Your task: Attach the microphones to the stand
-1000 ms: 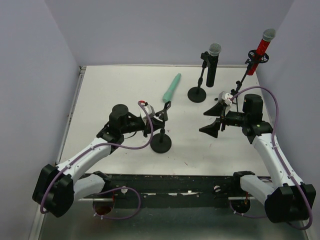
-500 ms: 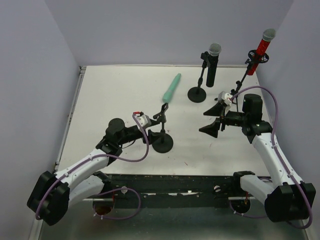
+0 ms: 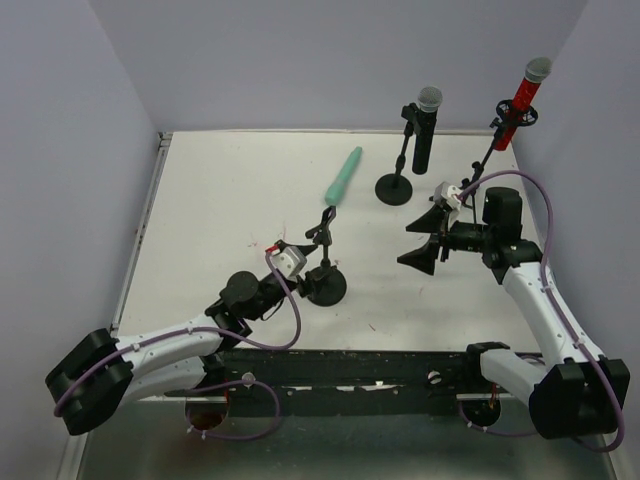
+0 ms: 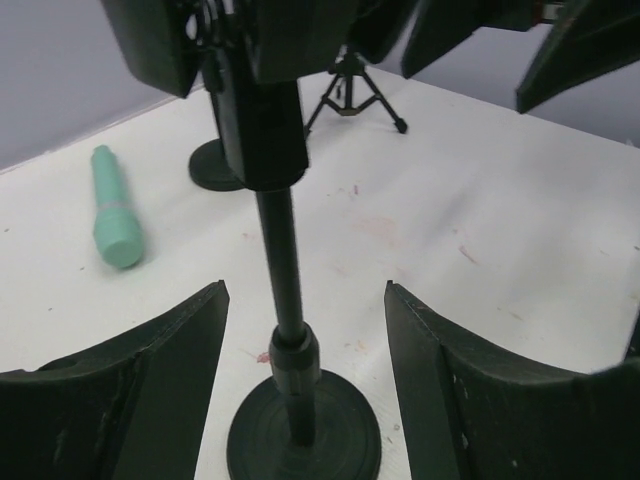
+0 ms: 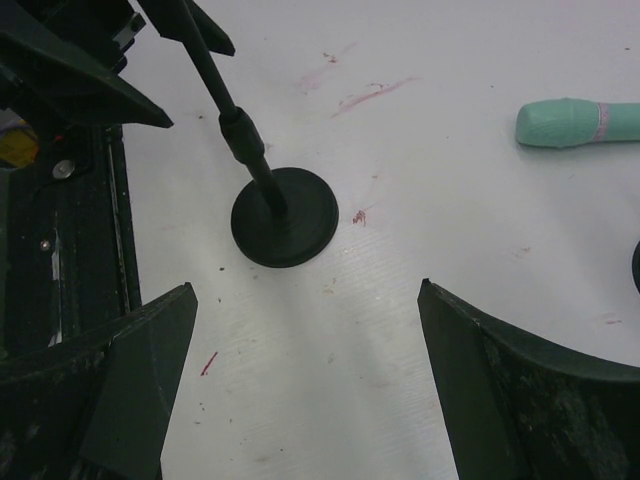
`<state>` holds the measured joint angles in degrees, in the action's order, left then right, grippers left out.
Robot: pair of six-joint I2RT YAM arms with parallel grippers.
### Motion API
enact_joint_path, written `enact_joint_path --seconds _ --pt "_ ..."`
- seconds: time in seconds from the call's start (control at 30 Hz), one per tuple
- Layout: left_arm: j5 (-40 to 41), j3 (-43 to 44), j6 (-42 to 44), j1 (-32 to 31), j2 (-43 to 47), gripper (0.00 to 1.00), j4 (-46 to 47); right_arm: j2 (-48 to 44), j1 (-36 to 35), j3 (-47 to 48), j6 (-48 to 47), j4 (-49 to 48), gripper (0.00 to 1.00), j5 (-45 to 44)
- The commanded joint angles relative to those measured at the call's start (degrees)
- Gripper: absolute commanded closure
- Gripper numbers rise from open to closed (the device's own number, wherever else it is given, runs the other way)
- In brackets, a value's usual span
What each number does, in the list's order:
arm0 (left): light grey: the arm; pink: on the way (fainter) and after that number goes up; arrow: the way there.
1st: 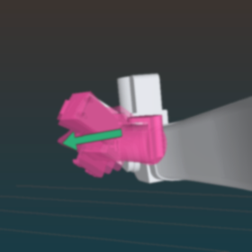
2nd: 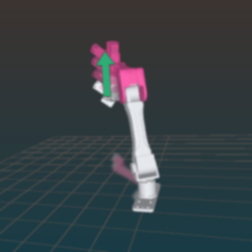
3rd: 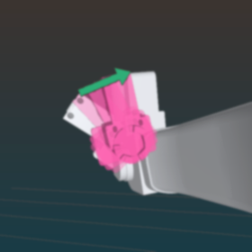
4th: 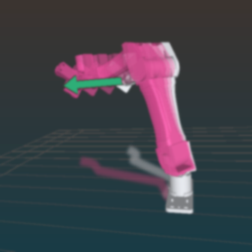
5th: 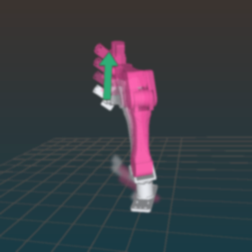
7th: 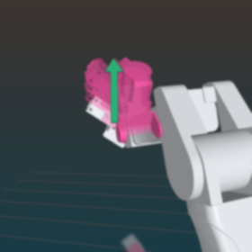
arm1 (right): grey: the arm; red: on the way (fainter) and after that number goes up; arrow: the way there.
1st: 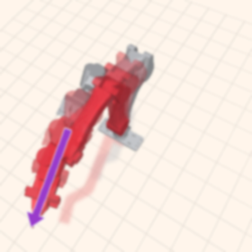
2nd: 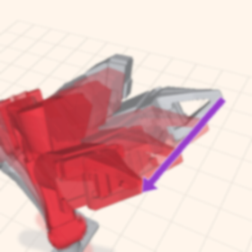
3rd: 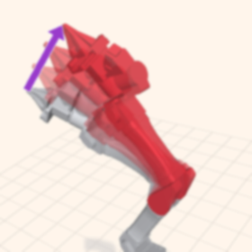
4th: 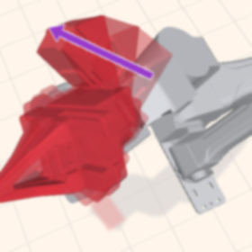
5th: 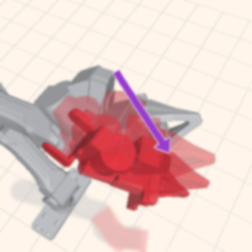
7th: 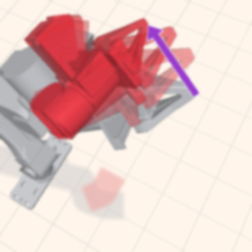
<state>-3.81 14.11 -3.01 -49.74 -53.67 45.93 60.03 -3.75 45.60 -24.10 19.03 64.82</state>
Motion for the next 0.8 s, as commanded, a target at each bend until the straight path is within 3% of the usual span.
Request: enact_joint_path --seconds 0.0,0.23,0.33,0.43,0.5,0.6,0.77 --pt "17.4 1.4 2.1 -2.6 -6.1 0.29 10.9 0.8 0.0 0.2 -0.8 0.3 0.0 0.7" --pt "19.5 3.7 2.4 -4.0 -13.6 0.42 16.9 1.1 0.0 0.1 -1.0 0.4 0.0 0.5" --pt "18.2 3.4 2.7 -4.2 -14.8 0.58 19.1 1.2 0.0 0.2 -1.0 0.4 0.0 0.7" --pt "16.7 2.9 4.4 -4.2 -15.0 0.8 20.2 1.3 0.0 0.2 -1.0 0.5 0.0 0.5" --pt "14.3 2.7 6.2 -4.1 -15.0 0.88 20.0 1.3 0.0 0.2 -1.0 0.5 0.0 0.5" --pt "4.0 3.9 9.9 -2.6 -15.3 1.0 17.8 1.4 0.0 0.3 -1.0 0.6 0.0 0.7" --pt "-28.4 9.9 3.4 9.6 -16.5 1.0 13.4 1.2 0.0 0.3 -1.0 0.7 0.0 0.7"
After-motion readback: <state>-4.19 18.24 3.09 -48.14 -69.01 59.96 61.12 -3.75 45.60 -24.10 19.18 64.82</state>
